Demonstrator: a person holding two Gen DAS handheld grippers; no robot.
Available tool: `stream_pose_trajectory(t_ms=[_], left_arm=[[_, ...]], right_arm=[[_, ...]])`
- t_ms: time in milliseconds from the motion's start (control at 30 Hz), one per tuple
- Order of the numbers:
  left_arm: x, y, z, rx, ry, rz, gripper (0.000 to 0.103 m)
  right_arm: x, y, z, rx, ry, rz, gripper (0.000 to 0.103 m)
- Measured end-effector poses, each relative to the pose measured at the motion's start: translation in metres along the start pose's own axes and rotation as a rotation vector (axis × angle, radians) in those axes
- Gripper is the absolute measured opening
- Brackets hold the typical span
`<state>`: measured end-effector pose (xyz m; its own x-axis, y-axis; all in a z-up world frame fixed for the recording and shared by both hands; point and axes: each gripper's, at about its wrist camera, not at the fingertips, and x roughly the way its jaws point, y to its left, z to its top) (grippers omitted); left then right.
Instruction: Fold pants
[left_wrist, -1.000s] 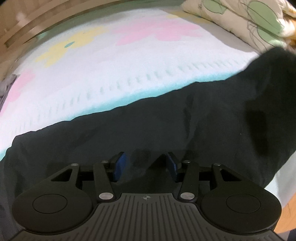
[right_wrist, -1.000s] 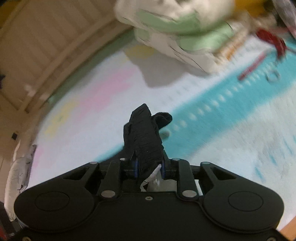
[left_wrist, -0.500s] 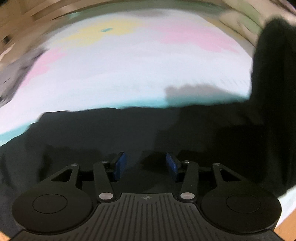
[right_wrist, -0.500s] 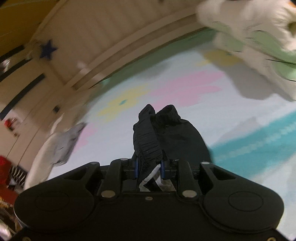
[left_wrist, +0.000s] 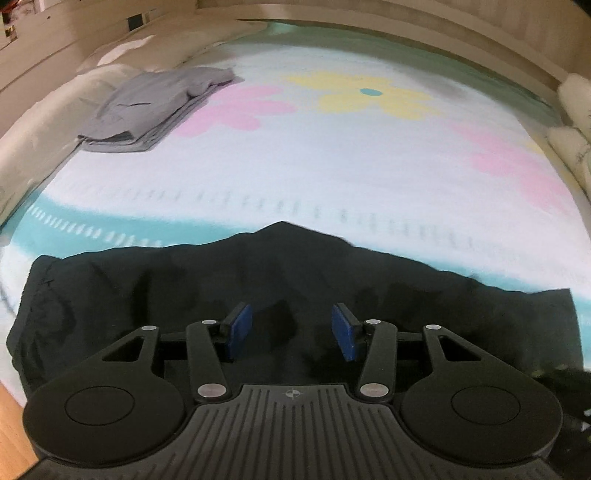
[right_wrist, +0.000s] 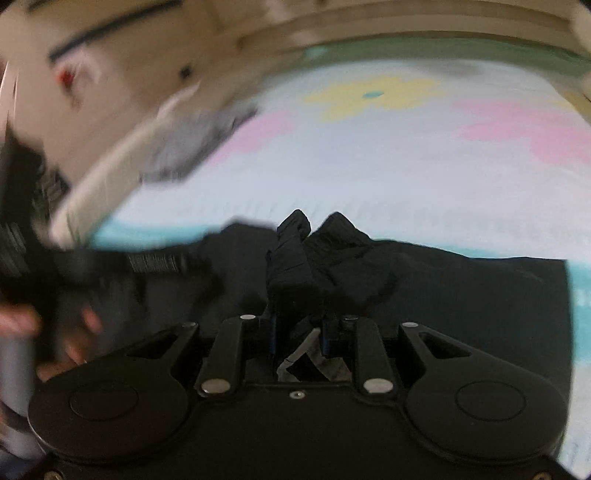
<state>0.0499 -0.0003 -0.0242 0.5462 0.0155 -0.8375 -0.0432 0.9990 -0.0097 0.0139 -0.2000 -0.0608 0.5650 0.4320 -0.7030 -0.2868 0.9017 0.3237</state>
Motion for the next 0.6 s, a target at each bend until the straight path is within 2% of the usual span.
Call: stream_pose_trajectory(t_ms=[67, 167, 233, 333, 400, 500, 600], left_arm=[[-0.001, 0.007, -0.001, -0.001, 0.000, -0.005, 0.046], [-0.003, 0.011, 0.000, -0.003, -0.004, -0.011, 0.046], [-0.003, 0.013, -0.002, 0.000, -0.008, -0.020, 0.046], [-0.001, 0.006, -0.006, 0.015, -0.006, -0.046, 0.046], [0.000, -0.004, -0.008, 0.048, -0.005, -0.063, 0.046], [0.003, -0.022, -0.015, 0.117, -0.004, -0.074, 0.046], [0.011, -0.033, -0.022, 0.155, 0.041, -0.106, 0.046]], right_arm=[[0.018, 0.012, -0.008, -0.048, 0.045, 0.018, 0.043], [0.025, 0.021, -0.013, -0.054, 0.083, 0.067, 0.052], [0.016, 0.020, -0.012, -0.050, 0.066, 0.108, 0.059], [-0.004, 0.007, -0.009, -0.017, 0.000, 0.121, 0.060], [-0.012, -0.009, -0.002, 0.024, -0.026, 0.070, 0.060], [-0.022, -0.045, 0.002, 0.105, -0.052, -0.061, 0.059], [-0.025, -0.074, 0.001, 0.165, -0.048, -0.163, 0.059]])
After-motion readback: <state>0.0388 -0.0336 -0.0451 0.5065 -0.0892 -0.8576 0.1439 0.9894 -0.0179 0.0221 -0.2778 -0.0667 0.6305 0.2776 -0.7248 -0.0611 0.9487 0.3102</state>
